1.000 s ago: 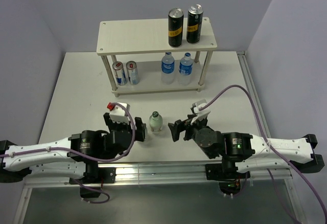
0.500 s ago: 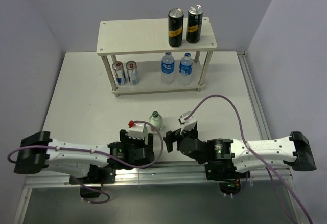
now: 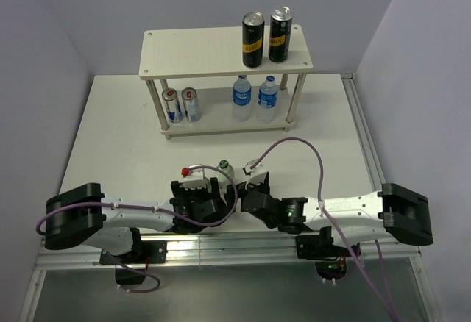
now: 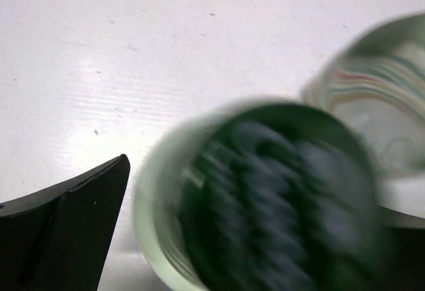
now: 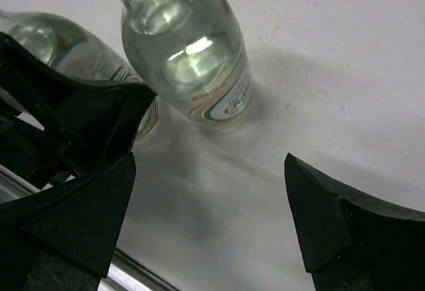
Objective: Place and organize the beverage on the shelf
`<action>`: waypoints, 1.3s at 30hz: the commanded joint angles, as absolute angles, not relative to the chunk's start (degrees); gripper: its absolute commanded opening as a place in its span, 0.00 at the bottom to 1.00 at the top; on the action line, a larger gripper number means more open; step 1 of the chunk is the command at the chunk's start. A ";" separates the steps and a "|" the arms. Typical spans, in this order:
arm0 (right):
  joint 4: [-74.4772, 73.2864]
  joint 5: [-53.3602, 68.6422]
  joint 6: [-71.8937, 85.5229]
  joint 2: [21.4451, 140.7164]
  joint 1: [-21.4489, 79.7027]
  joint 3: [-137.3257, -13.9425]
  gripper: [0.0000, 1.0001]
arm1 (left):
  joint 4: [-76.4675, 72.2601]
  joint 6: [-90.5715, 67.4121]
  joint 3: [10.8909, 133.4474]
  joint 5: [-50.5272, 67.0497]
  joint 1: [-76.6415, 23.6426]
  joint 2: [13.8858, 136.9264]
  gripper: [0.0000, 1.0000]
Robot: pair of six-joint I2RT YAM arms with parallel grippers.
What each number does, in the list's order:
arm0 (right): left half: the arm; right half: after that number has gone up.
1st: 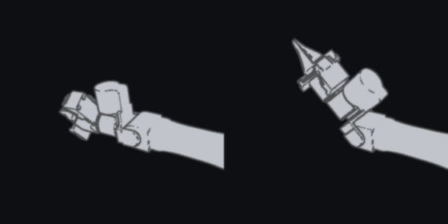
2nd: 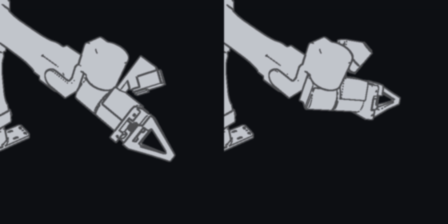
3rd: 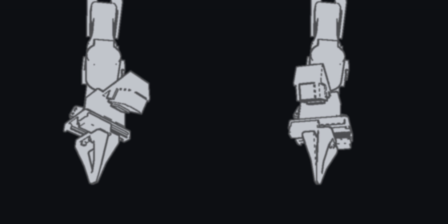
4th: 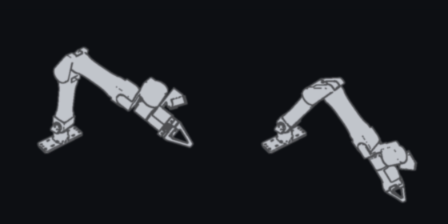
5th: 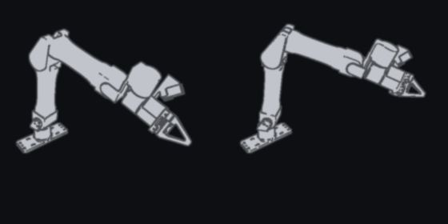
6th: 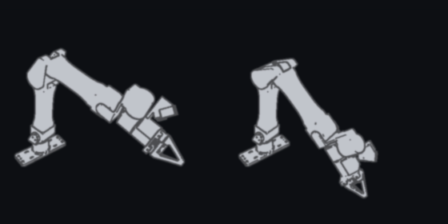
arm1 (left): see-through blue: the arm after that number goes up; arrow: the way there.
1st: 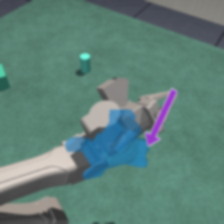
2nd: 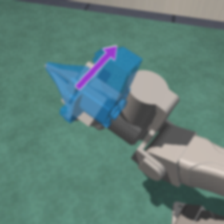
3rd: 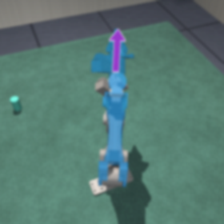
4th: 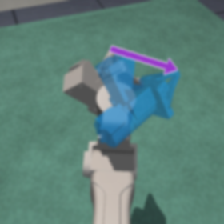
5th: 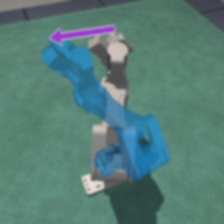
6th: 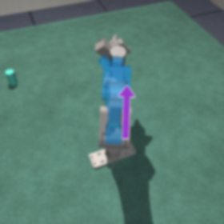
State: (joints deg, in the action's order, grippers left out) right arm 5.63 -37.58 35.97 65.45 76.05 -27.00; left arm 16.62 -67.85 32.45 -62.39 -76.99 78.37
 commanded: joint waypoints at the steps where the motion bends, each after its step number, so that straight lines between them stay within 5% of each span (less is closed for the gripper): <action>1: 17.57 -38.05 34.02 69.51 74.62 -27.07 1.00 | 7.49 -63.31 29.01 -63.99 -72.97 76.30 0.97; 6: 22.14 -39.20 32.09 75.92 73.39 -29.62 1.00 | -0.25 -58.19 23.92 -61.71 -69.18 71.20 0.80; 12: 26.71 -41.48 31.12 81.81 72.69 -31.38 1.00 | -5.54 -55.37 22.15 -60.29 -66.18 70.40 0.73; 34: 53.87 -53.27 23.65 103.18 69.96 -34.36 0.95 | -9.58 -55.02 24.17 -60.82 -63.81 78.48 0.77; 35: 53.62 -53.35 23.82 103.53 69.61 -34.63 0.93 | -9.58 -55.11 24.34 -60.91 -63.72 79.44 0.76; 37: 53.79 -52.74 23.99 103.80 69.08 -34.37 0.74 | -9.93 -54.76 24.96 -61.00 -63.46 80.07 0.70; 38: 54.83 -52.73 23.82 103.71 69.00 -34.02 0.63 | -9.93 -54.84 25.05 -61.26 -63.28 80.42 0.67; 39: 54.84 -52.65 24.08 103.36 69.08 -33.67 0.38 | -10.45 -54.58 25.14 -61.35 -63.19 80.51 0.54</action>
State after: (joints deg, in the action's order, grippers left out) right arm 49.23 -50.02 23.86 103.42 69.84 -32.88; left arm -9.19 -54.15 24.47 -63.42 -63.57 79.07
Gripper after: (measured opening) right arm 0.675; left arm 0.753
